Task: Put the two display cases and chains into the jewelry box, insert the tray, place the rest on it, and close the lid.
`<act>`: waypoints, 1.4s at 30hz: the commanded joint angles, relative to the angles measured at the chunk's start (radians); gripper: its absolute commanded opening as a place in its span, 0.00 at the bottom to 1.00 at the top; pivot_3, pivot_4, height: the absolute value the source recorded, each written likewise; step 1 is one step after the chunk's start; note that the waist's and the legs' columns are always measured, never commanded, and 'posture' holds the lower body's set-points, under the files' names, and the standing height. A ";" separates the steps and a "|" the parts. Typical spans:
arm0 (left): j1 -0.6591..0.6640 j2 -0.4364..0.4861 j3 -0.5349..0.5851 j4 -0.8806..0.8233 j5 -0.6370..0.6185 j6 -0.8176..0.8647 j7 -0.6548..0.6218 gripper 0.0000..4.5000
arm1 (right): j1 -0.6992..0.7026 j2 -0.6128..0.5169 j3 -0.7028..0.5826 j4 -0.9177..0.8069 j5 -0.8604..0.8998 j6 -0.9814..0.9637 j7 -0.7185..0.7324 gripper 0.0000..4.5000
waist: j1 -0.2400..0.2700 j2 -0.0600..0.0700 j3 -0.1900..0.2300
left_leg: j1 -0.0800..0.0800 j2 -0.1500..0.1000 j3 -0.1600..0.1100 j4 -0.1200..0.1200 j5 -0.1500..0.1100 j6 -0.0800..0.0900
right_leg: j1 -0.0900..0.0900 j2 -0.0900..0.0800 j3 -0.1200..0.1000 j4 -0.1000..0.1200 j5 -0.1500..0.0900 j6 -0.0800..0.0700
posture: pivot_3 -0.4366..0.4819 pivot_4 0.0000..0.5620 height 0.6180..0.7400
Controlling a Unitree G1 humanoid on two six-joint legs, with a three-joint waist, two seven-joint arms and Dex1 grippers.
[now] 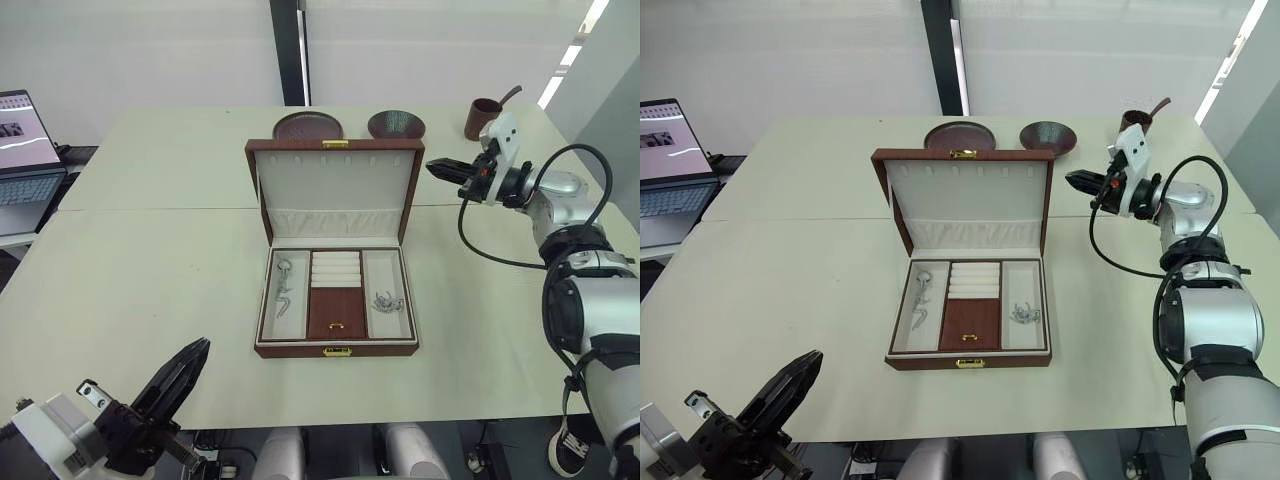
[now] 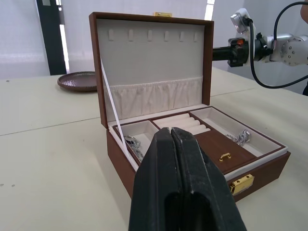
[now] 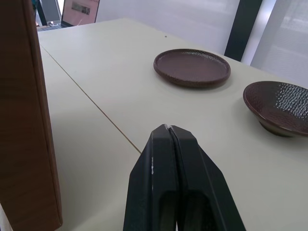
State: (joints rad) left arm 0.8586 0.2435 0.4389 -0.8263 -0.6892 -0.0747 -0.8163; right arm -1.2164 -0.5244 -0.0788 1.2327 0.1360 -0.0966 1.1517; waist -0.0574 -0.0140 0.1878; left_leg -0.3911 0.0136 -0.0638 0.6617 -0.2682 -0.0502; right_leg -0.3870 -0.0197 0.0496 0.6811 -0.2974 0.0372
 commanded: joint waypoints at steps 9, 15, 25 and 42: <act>0.005 0.012 -0.010 -0.021 -0.002 -0.020 0.018 0.00 | -0.076 0.056 -0.046 -0.035 0.038 0.048 0.136 0.01 | 0.000 0.000 0.000 | 0.000 0.000 0.000 0.000 0.000 0.000 | 0.000 0.000 0.000 0.000 0.000 0.000 | 0.48 0.27 1.00; 0.019 0.017 -0.027 -0.024 0.010 -0.028 0.017 0.00 | -0.067 0.074 -0.041 -0.071 0.046 0.094 0.224 0.01 | 0.000 0.000 0.000 | 0.000 0.000 0.000 0.000 0.000 0.000 | 0.000 0.000 0.000 0.000 0.000 0.000 | 0.48 0.27 1.00; 0.009 0.037 -0.023 -0.016 0.003 -0.027 0.023 0.00 | 0.060 0.000 0.077 -0.369 0.116 0.329 0.457 0.01 | 0.003 0.001 0.000 | 0.000 0.000 -0.001 0.000 0.000 0.000 | 0.000 0.000 -0.001 0.000 0.000 0.000 | 0.48 0.27 1.00; -0.123 0.192 0.135 0.111 -0.135 0.114 0.143 0.00 | 0.355 -0.221 0.027 -0.635 0.202 0.399 0.319 0.01 | 0.016 0.001 0.001 | -0.001 0.000 -0.004 0.000 0.000 0.000 | 0.000 0.001 -0.004 0.000 0.000 -0.001 | 0.48 0.27 1.00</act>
State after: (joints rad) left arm 0.7605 0.4089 0.5047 -0.7403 -0.7713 0.0011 -0.7215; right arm -0.8713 -0.7125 0.0073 0.6326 0.3200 0.3140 1.5023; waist -0.0411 -0.0128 0.1885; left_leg -0.3925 0.0136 -0.0686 0.6620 -0.2682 -0.0501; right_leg -0.3869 -0.0191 0.0448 0.6816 -0.2978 0.0366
